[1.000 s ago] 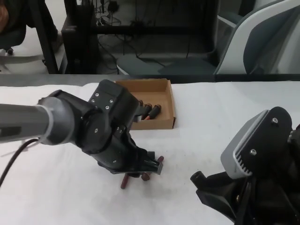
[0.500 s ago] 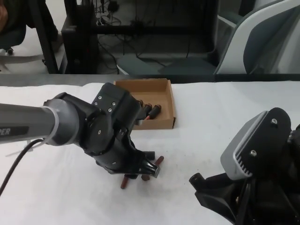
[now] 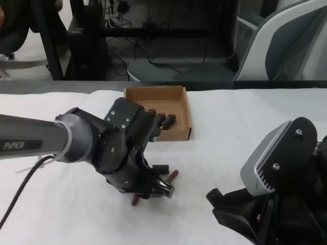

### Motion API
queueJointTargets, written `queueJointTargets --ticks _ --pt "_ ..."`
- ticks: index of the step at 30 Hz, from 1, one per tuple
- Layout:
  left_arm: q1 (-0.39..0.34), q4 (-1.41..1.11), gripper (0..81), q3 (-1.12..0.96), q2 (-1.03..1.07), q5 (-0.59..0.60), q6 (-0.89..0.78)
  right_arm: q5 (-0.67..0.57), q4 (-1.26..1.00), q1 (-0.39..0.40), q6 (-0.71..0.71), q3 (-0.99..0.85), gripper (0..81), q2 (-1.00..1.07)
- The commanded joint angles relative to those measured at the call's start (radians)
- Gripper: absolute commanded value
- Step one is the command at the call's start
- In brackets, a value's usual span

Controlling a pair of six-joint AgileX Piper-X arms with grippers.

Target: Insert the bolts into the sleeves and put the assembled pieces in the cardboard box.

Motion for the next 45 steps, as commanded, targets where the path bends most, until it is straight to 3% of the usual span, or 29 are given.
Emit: queueJointTargets --ticks 1,6,8,11,12,24,29,37,45 --pt "0.003 -0.017 45.4 -0.007 0.016 0.014 0.007 -0.008 -0.006 0.001 0.009 -0.002 0.6 -0.013" --pt "0.003 -0.035 43.0 -0.007 0.033 0.014 0.007 -0.008 -0.006 0.001 0.009 -0.002 0.6 -0.013" --pt "0.003 -0.034 32.6 -0.007 0.032 0.014 0.007 -0.008 -0.006 0.001 0.009 -0.002 0.6 -0.013" --pt "0.003 -0.034 6.3 -0.007 0.032 0.014 0.007 -0.008 -0.006 0.001 0.009 -0.002 0.6 -0.013" --pt "0.003 -0.034 1.4 -0.007 0.032 0.014 0.007 -0.008 -0.006 0.001 0.009 -0.002 0.6 -0.013" --pt "0.003 0.090 1.7 -0.011 -0.029 -0.026 0.006 0.001 -0.006 0.001 0.012 -0.002 0.6 -0.013" --pt "0.003 0.078 1.7 -0.007 -0.132 -0.024 -0.072 0.001 -0.006 0.001 0.122 -0.002 0.6 -0.013" --pt "0.003 -0.204 1.7 0.240 -0.374 0.064 -0.236 0.001 -0.037 0.001 0.162 0.029 0.6 -0.013" --pt "0.003 -0.590 1.7 0.458 -0.562 0.258 -0.279 -0.002 -0.295 0.001 0.218 0.147 0.6 0.046"
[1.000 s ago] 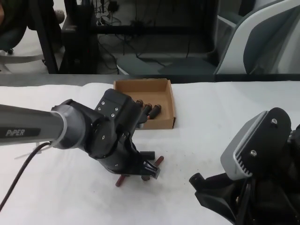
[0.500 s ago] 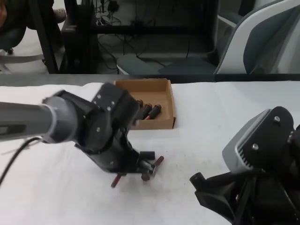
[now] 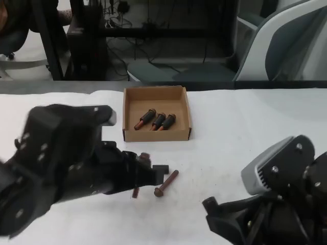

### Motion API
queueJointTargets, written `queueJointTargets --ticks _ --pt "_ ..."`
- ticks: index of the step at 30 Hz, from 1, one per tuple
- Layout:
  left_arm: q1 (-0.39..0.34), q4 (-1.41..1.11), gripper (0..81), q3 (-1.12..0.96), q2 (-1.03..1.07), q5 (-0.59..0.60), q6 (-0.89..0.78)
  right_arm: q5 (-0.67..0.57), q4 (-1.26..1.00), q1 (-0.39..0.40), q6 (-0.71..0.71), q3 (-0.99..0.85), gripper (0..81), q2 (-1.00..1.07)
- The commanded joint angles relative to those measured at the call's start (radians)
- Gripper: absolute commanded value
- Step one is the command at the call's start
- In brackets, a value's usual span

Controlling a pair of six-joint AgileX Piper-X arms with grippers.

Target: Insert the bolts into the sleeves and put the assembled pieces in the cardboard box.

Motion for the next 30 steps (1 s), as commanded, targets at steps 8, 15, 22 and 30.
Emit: queueJointTargets --ticks 8,15,22,30 --pt "0.091 -0.338 1.7 0.029 -0.042 0.251 -0.059 -0.077 -0.299 -0.018 0.012 0.006 0.6 0.229" --pt "0.244 -0.397 1.7 0.029 -0.042 0.423 -0.145 -0.101 -0.364 -0.076 0.012 -0.092 0.6 0.352" --pt "0.230 -0.469 1.7 0.029 -0.042 0.469 -0.202 -0.143 -0.413 -0.099 0.012 -0.181 0.6 0.448" --pt "0.214 -0.425 1.7 0.022 -0.042 0.469 -0.236 -0.158 -0.422 -0.099 0.012 -0.219 0.6 0.466"
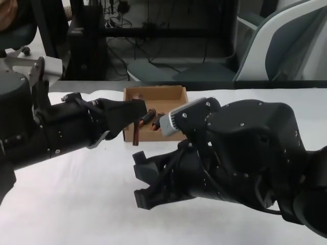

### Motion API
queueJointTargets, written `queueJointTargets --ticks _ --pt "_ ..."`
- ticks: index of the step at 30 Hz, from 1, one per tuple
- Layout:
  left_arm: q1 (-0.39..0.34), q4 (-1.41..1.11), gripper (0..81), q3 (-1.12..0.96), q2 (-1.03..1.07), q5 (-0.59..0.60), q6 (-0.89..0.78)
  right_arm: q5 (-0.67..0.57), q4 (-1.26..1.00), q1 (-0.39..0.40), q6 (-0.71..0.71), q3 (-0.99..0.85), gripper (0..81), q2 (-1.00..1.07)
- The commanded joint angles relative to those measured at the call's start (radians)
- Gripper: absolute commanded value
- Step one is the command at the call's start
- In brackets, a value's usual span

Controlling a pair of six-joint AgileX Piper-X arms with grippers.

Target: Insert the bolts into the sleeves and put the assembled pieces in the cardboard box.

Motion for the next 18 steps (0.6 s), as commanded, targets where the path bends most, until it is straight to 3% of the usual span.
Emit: queueJointTargets --ticks 1,10,15,18 --pt "-0.004 0.022 1.7 -0.017 -0.015 0.031 -0.001 -0.013 -0.010 -0.004 0.001 -0.013 0.6 -0.003" --pt "-0.004 0.475 1.7 -0.194 -0.015 -0.123 0.208 -0.013 0.004 -0.004 0.001 -0.013 0.6 -0.003" --pt "-0.015 0.500 1.7 -0.250 -0.038 -0.169 0.192 -0.013 0.007 -0.004 0.001 -0.013 0.6 -0.003" --pt "-0.028 0.547 1.7 -0.247 -0.088 -0.275 0.166 -0.013 0.007 -0.004 0.001 -0.013 0.6 -0.003"
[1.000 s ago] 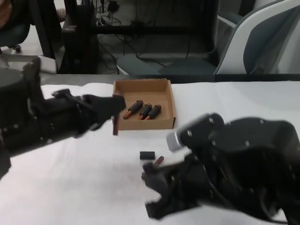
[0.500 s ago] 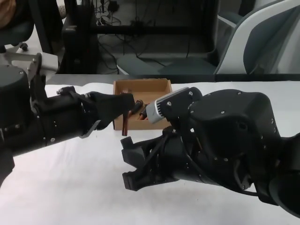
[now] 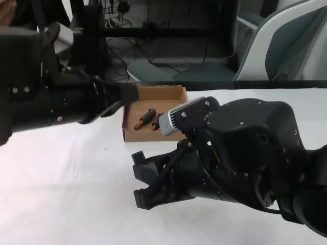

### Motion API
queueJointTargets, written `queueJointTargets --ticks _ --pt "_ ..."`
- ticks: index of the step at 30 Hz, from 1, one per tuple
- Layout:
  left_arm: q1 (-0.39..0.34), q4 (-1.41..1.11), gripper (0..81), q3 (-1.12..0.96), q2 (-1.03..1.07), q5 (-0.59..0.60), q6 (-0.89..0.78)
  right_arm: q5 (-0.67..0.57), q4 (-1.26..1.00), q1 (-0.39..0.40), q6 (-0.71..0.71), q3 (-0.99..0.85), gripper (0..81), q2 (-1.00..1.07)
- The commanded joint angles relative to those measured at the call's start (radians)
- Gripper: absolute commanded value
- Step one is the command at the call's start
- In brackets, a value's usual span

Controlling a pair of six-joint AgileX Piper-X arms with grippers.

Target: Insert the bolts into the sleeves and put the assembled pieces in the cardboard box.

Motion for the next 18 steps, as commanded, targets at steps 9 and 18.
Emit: queueJointTargets --ticks 9,18 --pt "-0.081 0.133 1.7 -0.012 -0.178 -0.153 0.004 -0.013 -0.015 -0.002 0.046 -0.013 0.6 -0.007" --pt "-0.084 -0.063 1.7 0.084 -0.102 -0.133 -0.043 -0.010 -0.098 -0.002 0.111 -0.014 0.6 -0.029"
